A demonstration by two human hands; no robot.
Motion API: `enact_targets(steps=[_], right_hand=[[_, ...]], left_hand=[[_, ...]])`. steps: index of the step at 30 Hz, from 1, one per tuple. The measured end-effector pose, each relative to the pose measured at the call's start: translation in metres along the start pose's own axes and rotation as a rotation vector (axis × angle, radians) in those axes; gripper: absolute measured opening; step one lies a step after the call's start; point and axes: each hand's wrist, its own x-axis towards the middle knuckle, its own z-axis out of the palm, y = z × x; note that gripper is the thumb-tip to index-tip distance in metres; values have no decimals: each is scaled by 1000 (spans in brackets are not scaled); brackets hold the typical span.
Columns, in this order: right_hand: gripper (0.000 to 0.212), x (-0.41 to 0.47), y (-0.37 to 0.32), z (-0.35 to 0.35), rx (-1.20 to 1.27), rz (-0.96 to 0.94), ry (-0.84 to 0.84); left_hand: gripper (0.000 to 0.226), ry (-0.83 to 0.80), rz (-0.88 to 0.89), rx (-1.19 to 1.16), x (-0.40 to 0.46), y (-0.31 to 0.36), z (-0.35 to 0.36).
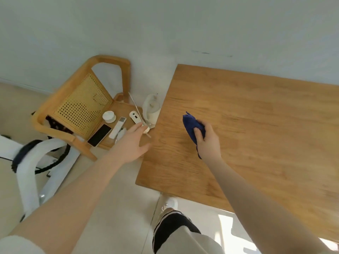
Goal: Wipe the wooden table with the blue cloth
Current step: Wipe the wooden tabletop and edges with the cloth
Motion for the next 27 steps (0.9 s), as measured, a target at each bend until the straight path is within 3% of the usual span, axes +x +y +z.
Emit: enact_targets(steps=[8,12,19,24,26,27], right_hand=[[27,94,-47,63,-56,4,-31],[28,132,-57,75,-215,-54,72],[33,213,-49,104,-454,107,243],[30,298,-48,131,-643,2,372],[28,339,-42,145,-803,-114,317],[26,357,-37,150,-935,-142,191]], left_hand=[[62,33,26,-5,77,-40,-69],[55,11,66,-49,122,-50,-90],[52,-88,134,-204,252,-52,-105],[45,-41,193,-403,363,-44,-113],[45,-80,263,-343,395,-49,-114],[45,-99,304,-300,408,-53,-115]])
